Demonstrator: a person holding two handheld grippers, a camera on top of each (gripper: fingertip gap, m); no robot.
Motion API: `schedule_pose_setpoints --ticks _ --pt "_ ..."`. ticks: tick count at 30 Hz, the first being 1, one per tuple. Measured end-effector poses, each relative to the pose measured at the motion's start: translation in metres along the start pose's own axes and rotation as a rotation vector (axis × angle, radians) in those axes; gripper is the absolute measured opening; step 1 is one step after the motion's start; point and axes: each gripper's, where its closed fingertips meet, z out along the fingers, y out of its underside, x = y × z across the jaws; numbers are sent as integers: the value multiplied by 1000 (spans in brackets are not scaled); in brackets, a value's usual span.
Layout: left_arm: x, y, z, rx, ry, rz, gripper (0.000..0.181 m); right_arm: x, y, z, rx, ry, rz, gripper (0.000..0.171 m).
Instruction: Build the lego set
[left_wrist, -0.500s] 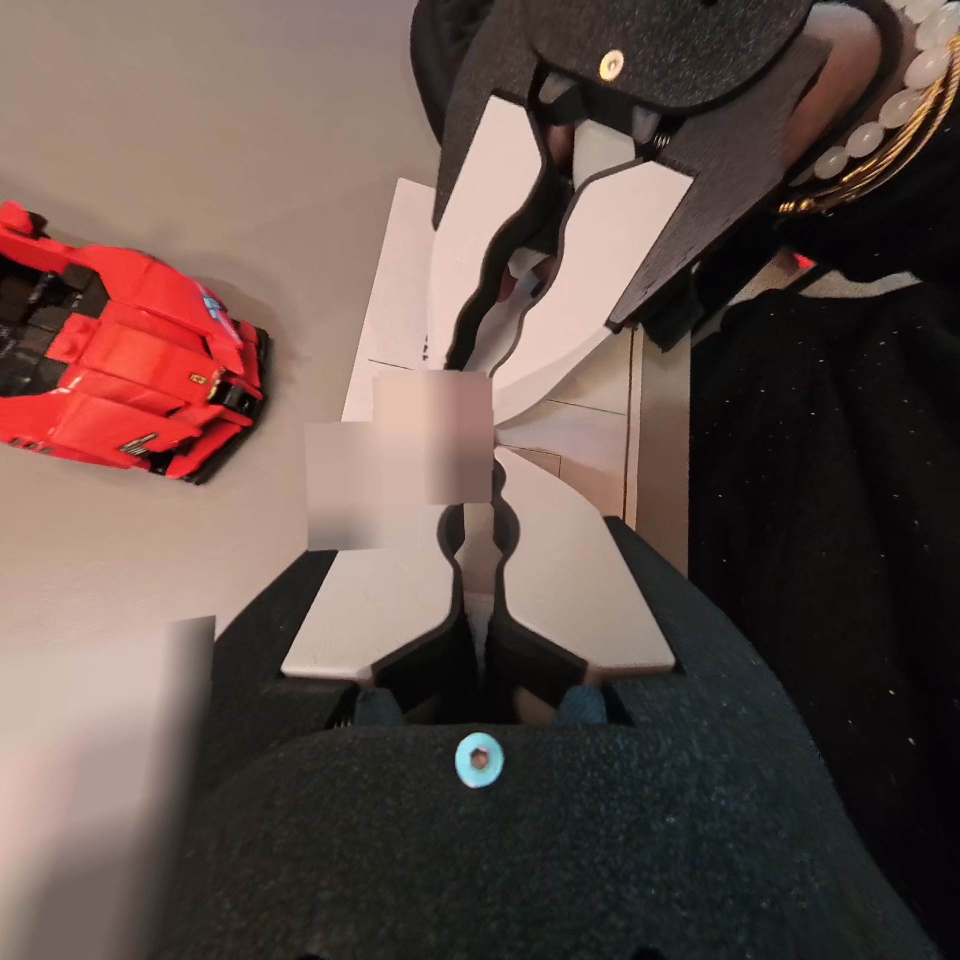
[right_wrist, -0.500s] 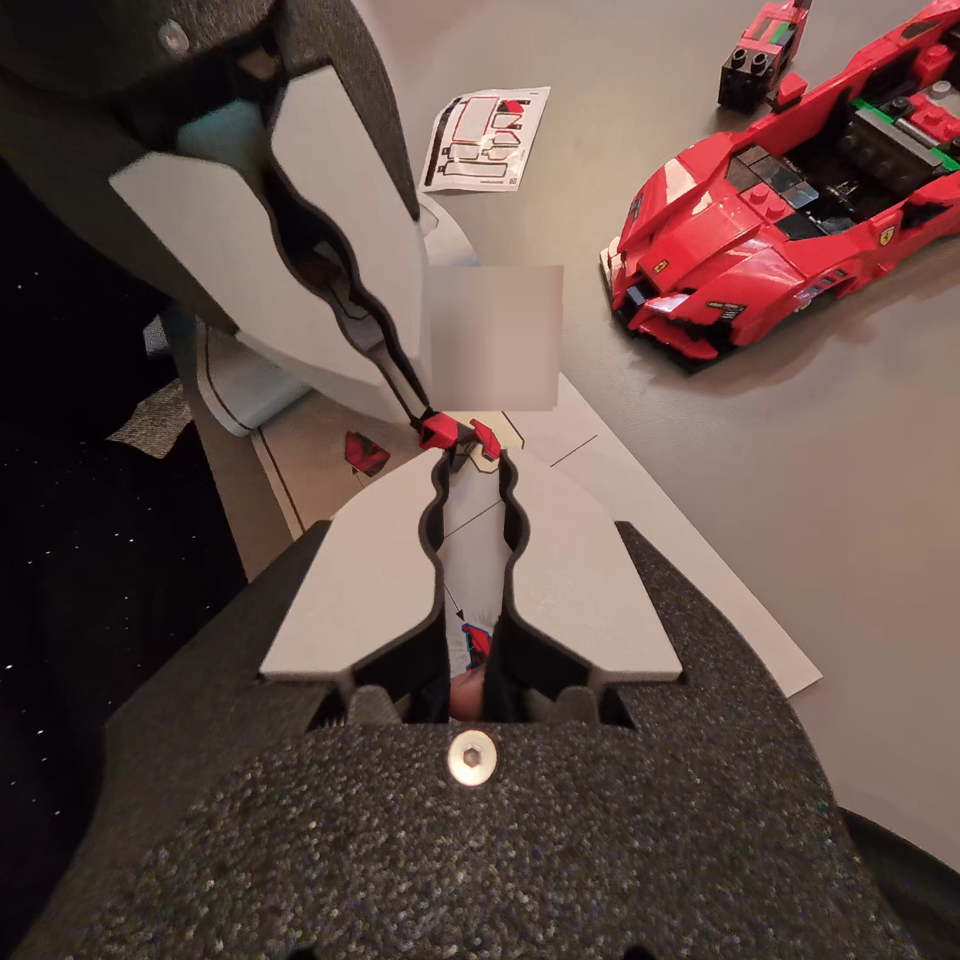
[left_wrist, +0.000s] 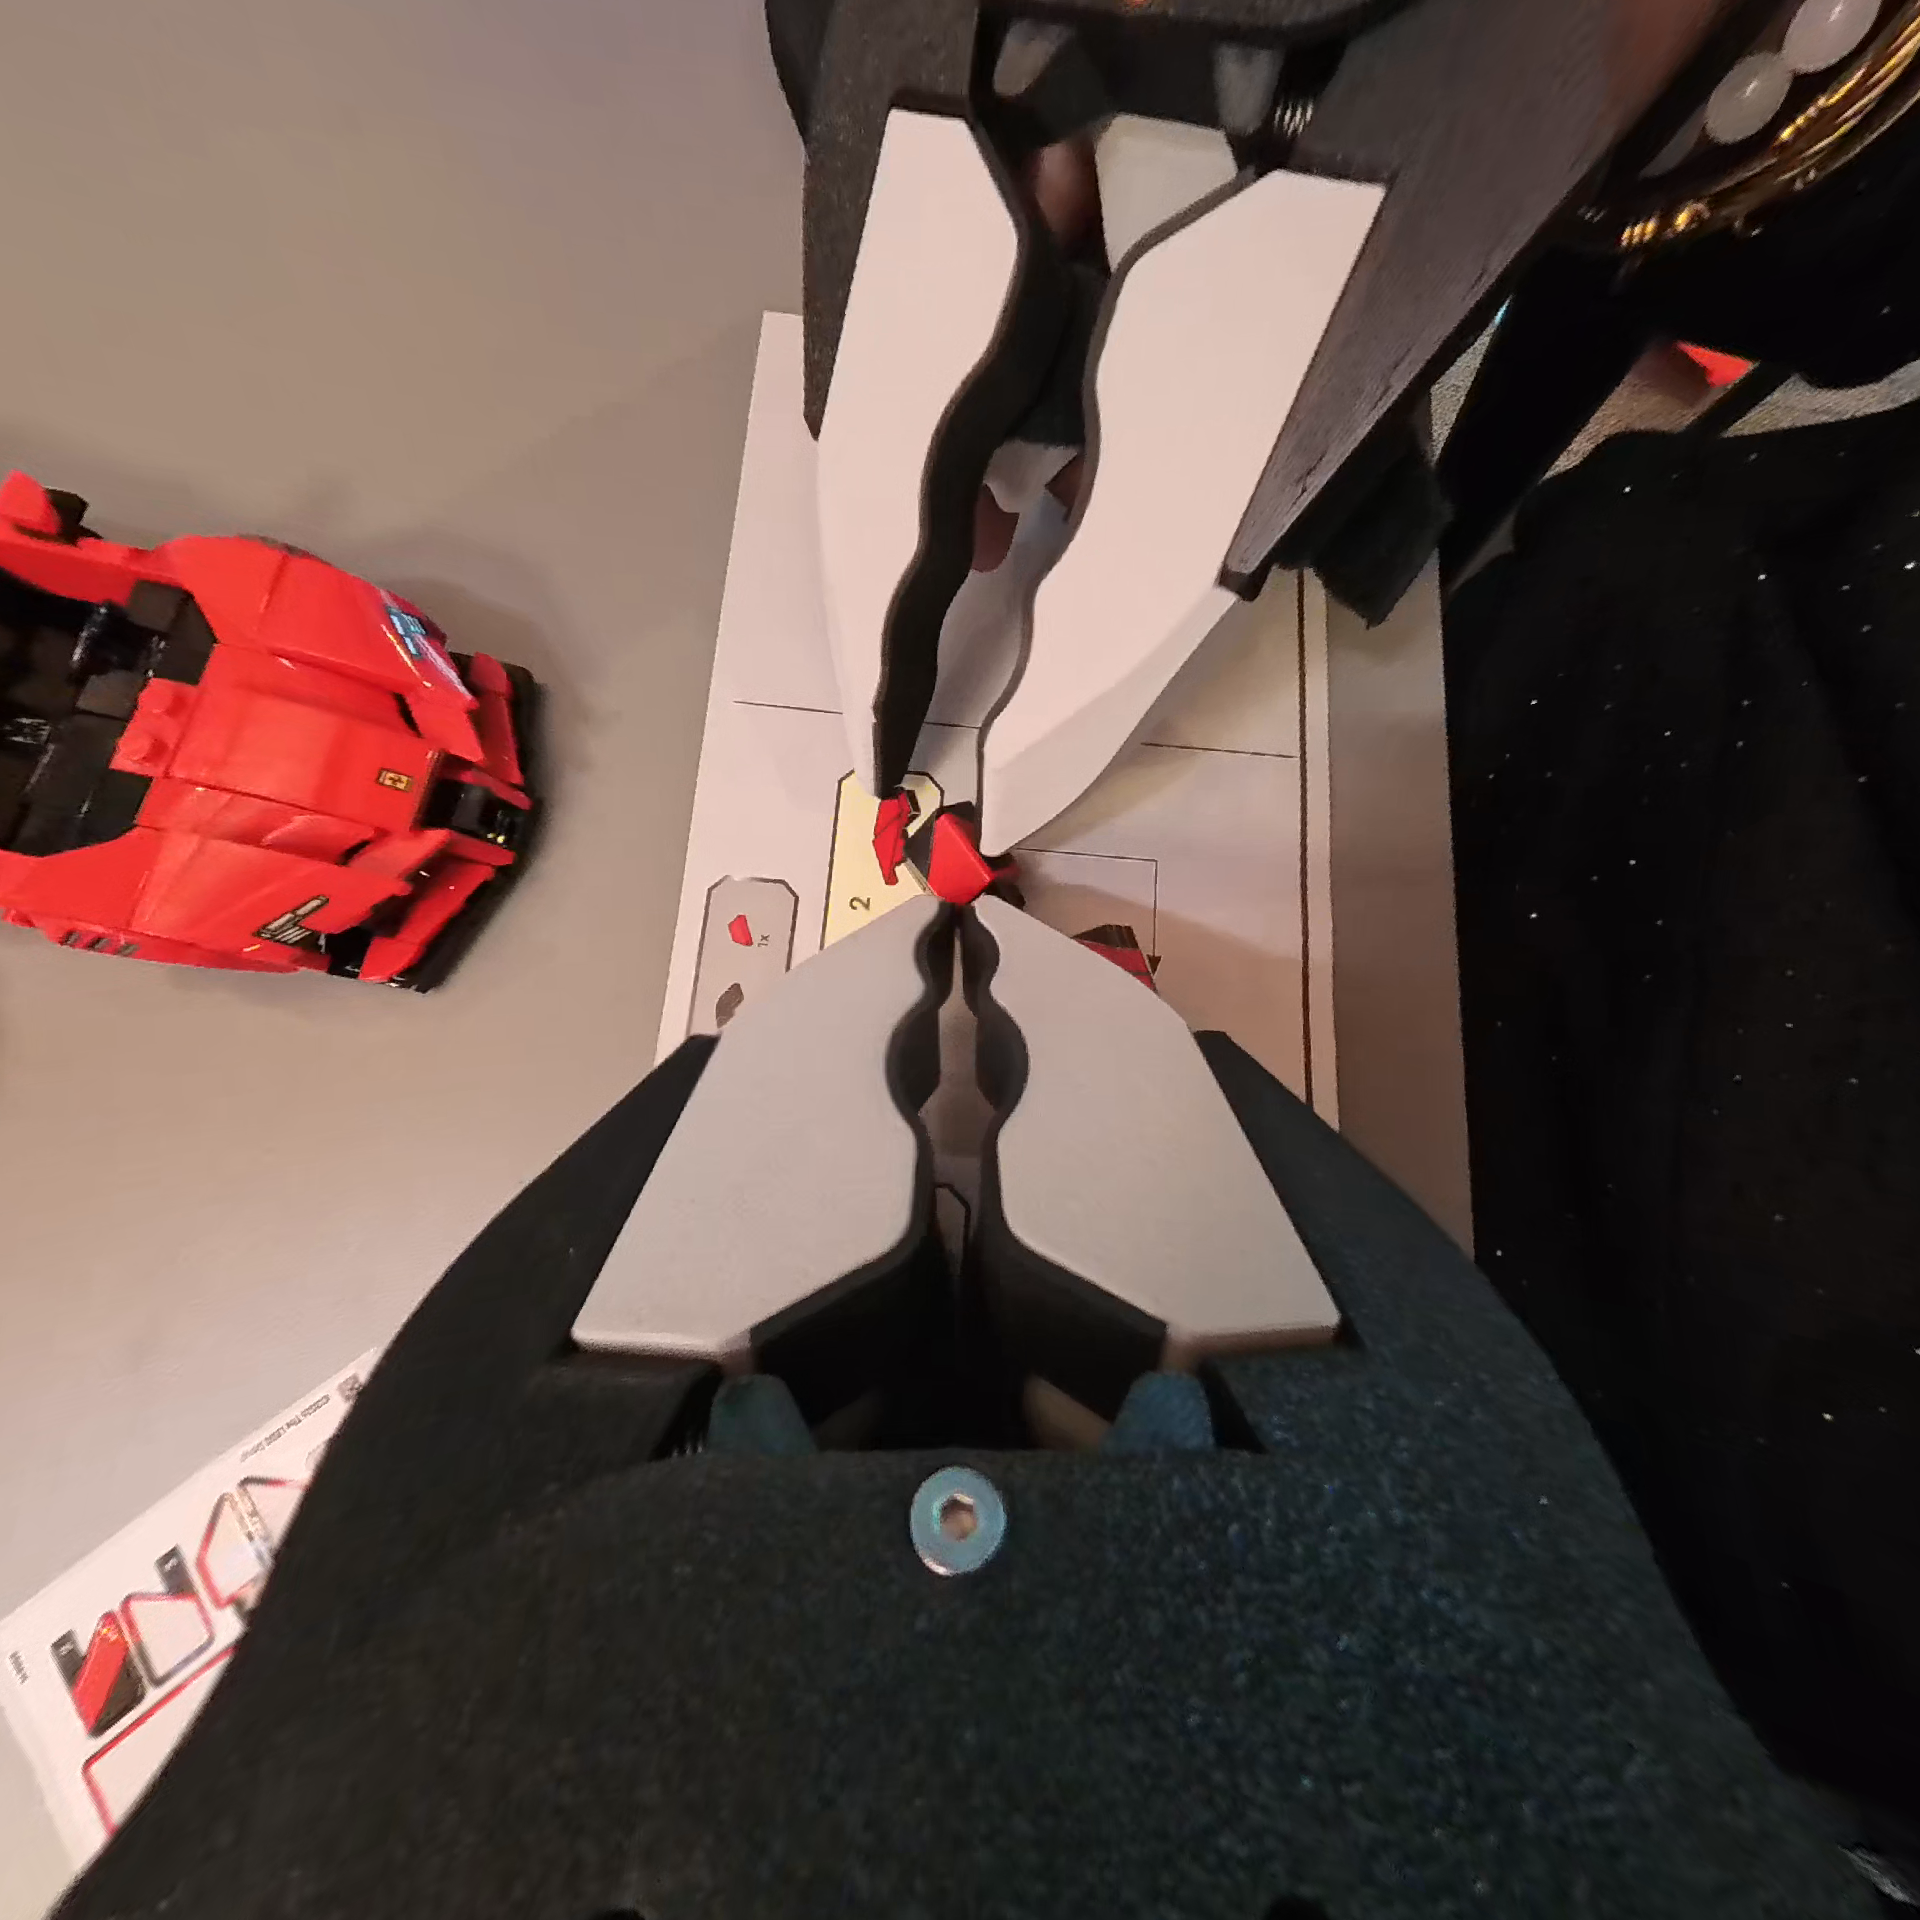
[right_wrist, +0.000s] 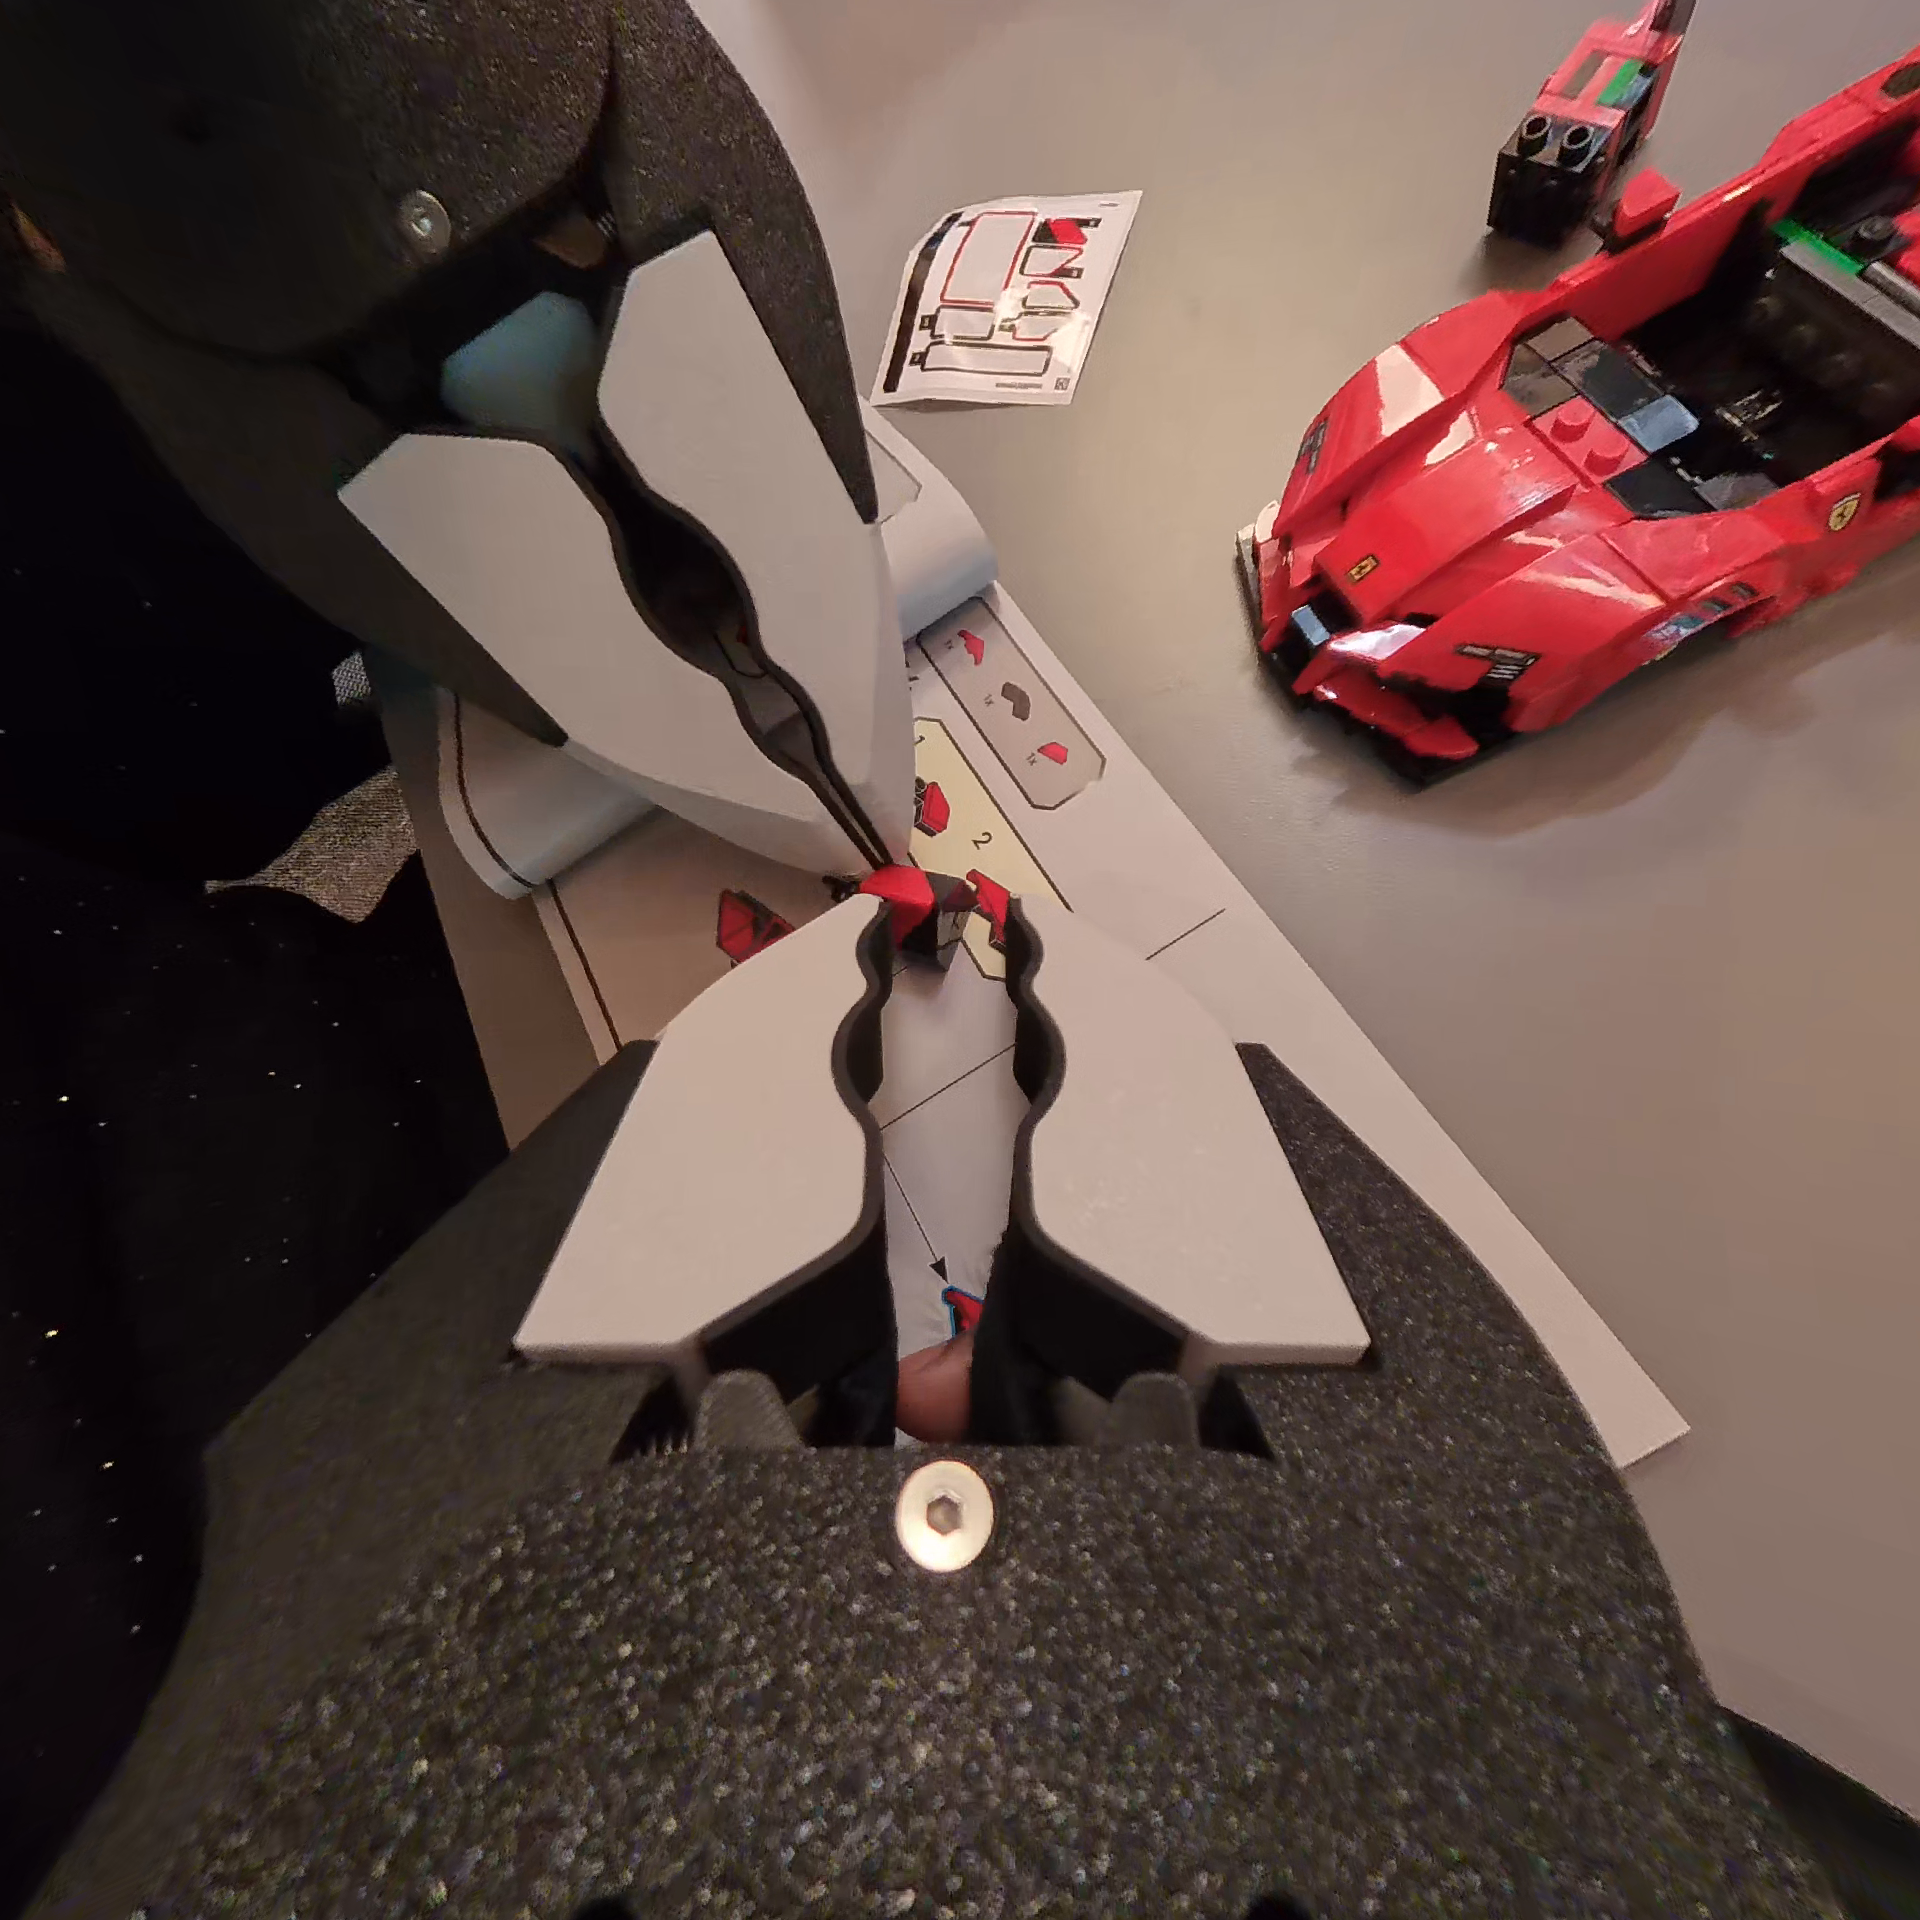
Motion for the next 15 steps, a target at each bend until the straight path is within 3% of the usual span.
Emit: schedule_pose_setpoints --ticks 5,10,15 --pt "0 0 0 8 -7 5 0 1 0 0 -3 16 -28 24" --pt "0 0 0 16 -6 -9 0 1 5 -2 -51 14 -46 41" --pt "1 1 0 17 -5 -9 0 10 -3 -6 -8 49 -19 34"
